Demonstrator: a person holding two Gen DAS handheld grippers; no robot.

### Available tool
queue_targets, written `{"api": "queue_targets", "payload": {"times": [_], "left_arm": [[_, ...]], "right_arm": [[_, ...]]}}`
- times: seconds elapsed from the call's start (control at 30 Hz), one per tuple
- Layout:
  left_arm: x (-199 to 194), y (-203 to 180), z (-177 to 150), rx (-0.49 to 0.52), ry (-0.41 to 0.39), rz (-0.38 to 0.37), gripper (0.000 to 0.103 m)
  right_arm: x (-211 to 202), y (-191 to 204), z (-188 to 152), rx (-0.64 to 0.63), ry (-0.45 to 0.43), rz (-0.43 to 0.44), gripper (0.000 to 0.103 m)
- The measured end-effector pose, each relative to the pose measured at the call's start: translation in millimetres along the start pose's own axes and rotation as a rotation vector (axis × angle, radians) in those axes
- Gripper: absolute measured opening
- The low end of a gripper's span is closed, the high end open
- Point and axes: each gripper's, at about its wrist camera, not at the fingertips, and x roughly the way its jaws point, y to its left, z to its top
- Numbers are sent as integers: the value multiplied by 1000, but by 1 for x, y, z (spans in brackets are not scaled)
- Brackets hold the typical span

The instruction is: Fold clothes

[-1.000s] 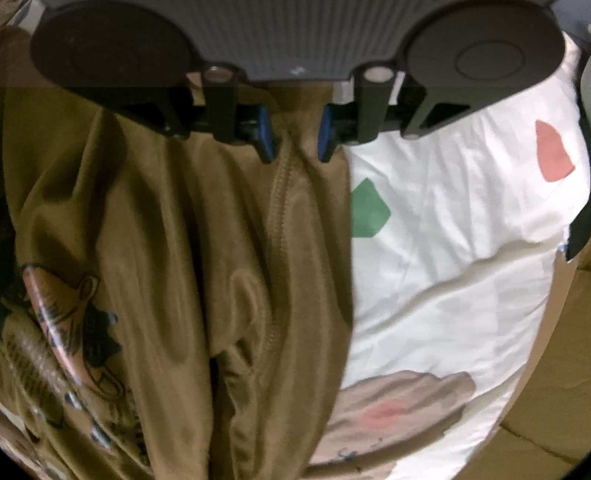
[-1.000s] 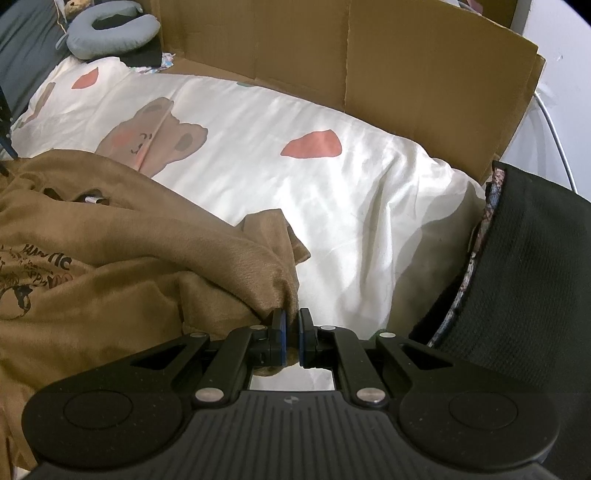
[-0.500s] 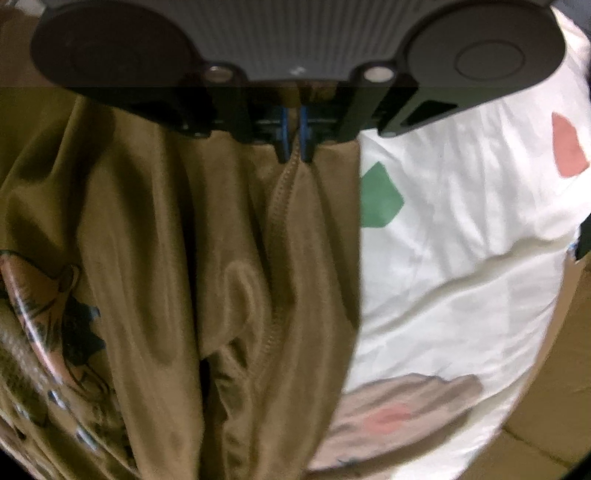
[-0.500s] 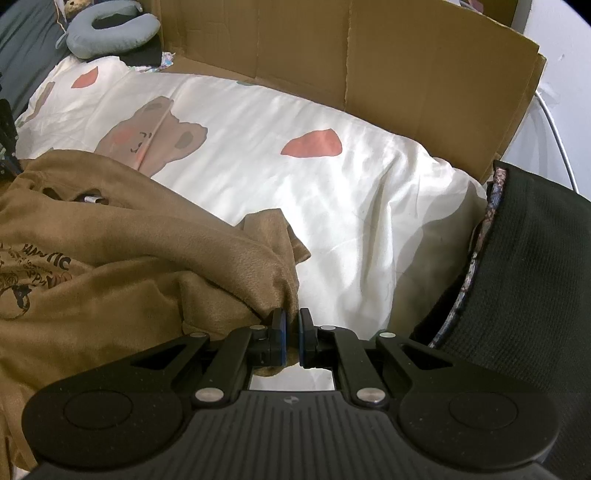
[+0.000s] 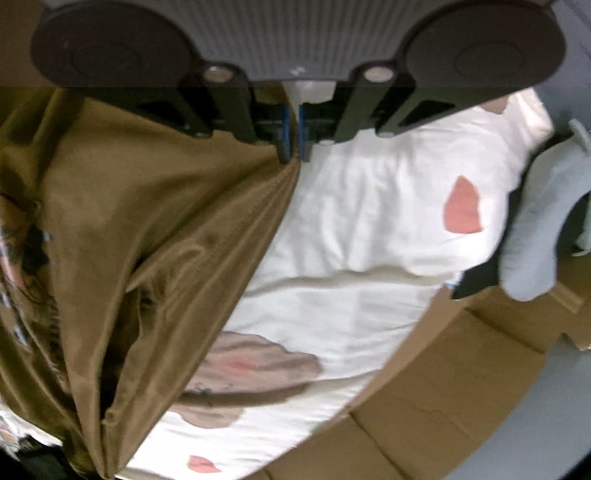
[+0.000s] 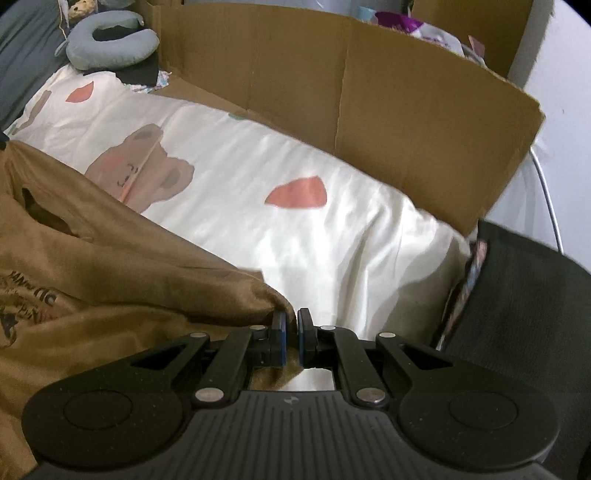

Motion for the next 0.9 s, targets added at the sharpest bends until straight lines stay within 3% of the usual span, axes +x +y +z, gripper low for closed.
{"api": "queue_targets", "payload": {"times": [0.13, 0.4, 0.67, 0.9], "left_arm": [[-1, 8, -10, -47, -28, 52, 5], [27, -17, -21, -12, -25, 68, 6], [41, -25, -28, 26, -11, 95, 15], [46, -10, -30, -85, 17, 32, 15]], "right_arm": [[9, 1, 10, -18, 4, -15, 4], [40, 3, 6, -31, 61, -15, 4], [49, 7, 5, -48, 78, -11, 4], [49, 7, 4, -46, 80, -4, 4]]}}
